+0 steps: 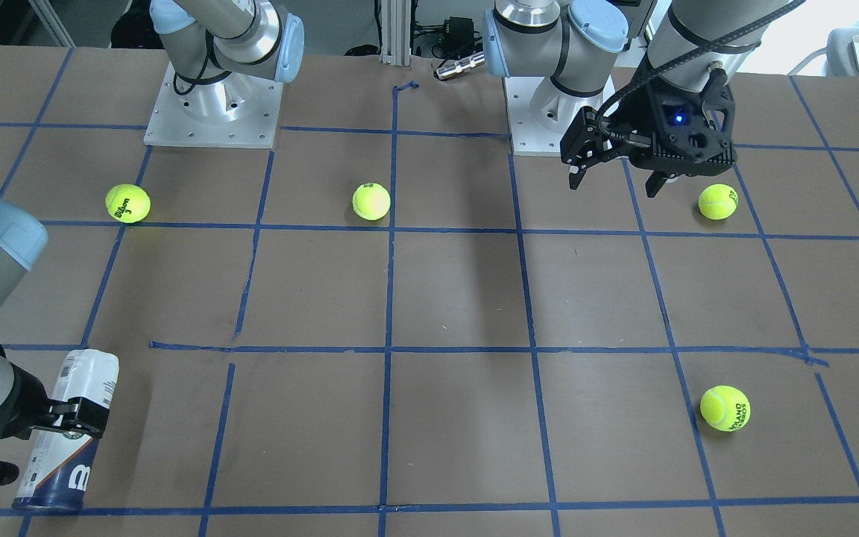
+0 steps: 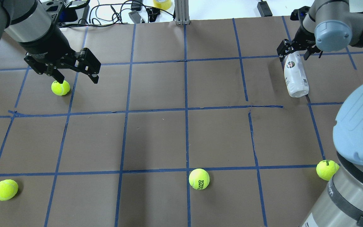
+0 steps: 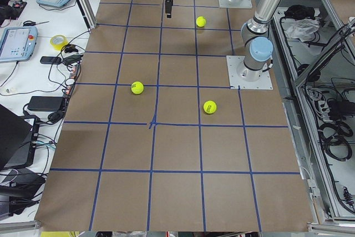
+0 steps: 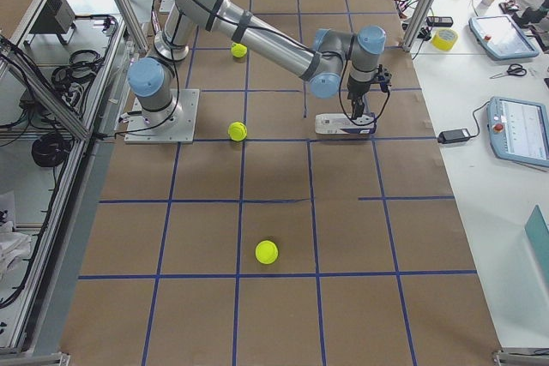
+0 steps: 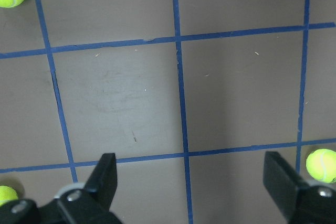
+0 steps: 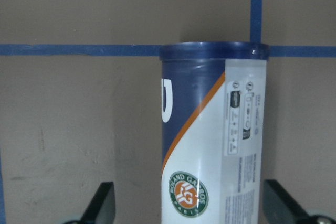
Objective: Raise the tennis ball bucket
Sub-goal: 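Close the right gripper on the can's top and lift it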
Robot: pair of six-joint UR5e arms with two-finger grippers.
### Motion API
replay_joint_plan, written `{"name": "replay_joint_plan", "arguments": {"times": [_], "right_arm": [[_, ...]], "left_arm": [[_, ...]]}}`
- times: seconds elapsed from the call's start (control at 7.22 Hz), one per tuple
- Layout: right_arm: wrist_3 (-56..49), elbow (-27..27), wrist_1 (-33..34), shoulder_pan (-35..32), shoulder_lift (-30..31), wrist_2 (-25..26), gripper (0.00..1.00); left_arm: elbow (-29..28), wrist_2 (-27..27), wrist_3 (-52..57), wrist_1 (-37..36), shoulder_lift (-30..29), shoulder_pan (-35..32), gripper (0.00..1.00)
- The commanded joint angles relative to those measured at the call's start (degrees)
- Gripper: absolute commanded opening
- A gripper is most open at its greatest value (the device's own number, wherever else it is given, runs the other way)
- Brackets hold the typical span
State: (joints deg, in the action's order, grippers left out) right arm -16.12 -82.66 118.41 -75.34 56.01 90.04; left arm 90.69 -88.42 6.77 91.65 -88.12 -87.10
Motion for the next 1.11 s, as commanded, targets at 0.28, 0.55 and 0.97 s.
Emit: {"name": "replay_joint_plan", "arguments": {"times": [0.28, 0.55, 0.97], "right_arm": [[-1.64, 0.13, 0.42, 0.11, -1.78, 0.83, 1.00], [-1.64, -0.57, -0.19, 0.37, -2.57, 0.83, 1.00], [-1.64, -1.01, -0.36, 0.46, -3.10, 0.92, 1.00]], "left_arm": [[0.01, 0.00, 0.00, -0.15, -0.04, 0.00, 1.00], [0.01, 0.00, 0.00, -0.15, 0.05, 0.00, 1.00], [0.01, -0.09, 0.00, -0.24, 0.05, 0.09, 1.00]]}}
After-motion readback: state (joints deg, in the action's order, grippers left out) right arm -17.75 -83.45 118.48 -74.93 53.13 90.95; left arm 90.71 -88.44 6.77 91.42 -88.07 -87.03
